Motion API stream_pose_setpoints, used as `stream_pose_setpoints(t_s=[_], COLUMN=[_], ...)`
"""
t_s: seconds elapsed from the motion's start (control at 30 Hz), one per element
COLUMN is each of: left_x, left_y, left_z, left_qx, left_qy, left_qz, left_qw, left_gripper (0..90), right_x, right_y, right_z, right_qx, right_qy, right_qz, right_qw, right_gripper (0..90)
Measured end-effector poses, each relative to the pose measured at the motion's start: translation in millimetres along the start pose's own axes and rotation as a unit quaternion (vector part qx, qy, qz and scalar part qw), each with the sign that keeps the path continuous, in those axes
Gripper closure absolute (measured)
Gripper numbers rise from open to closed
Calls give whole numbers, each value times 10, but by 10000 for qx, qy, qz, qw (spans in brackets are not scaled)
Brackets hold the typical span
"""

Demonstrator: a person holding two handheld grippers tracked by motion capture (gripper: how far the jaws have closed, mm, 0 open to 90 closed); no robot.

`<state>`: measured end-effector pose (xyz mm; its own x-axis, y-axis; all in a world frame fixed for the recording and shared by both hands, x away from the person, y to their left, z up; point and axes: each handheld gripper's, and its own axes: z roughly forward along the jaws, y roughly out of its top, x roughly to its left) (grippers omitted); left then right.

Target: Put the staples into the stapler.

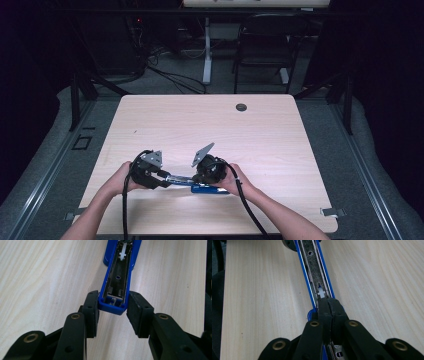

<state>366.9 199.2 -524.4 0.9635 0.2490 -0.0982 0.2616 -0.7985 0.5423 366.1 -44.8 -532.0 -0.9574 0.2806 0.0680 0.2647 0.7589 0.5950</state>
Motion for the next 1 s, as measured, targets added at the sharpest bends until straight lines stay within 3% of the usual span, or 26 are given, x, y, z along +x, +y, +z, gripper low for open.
stream_pose_setpoints(t_s=[0.23, 0.57, 1.0], left_x=[24, 5, -39], left_y=[-24, -9, 40], left_z=[96, 46, -7], left_qx=[236, 60, -103], left_qy=[29, -42, 58], left_qz=[-111, -1, 132], left_qw=[9997, 10000, 9998], left_gripper=[602, 651, 653], right_x=[0, 0, 18], right_y=[-1, 0, 18], right_z=[4, -6, -14], right_qx=[22, 4, -4], right_qy=[29, 7, 31], right_qz=[5, 4, -43], right_qw=[10000, 10000, 10000], right_gripper=[897, 898, 898])
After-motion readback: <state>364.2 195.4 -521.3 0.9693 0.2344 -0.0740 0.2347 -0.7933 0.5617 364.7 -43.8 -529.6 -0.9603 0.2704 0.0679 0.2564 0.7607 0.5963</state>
